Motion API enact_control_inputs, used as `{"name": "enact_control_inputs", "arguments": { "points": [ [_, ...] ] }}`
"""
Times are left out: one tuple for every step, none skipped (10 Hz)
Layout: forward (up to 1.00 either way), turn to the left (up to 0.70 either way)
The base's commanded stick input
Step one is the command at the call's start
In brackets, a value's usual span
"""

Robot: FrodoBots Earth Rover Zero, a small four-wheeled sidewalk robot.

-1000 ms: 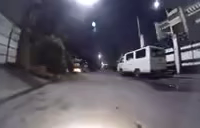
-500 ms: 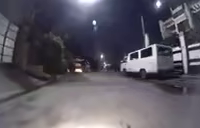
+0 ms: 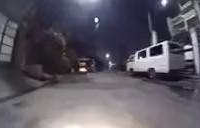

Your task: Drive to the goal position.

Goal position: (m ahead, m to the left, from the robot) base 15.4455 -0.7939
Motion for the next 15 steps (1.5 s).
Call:
{"name": "enact_control_inputs", "arguments": {
  "points": [
    [0.85,0.03],
    [0.85,0.03],
    [0.85,0.03],
    [0.85,0.03],
    [0.85,0.03],
    [0.85,0.03],
    [0.85,0.03],
    [0.85,0.03],
    [0.85,0.03],
    [0.85,0.03],
    [0.85,0.03],
    [0.85,0.03],
    [0.85,0.03],
    [0.85,0.03],
    [0.85,0.03]
  ]
}}
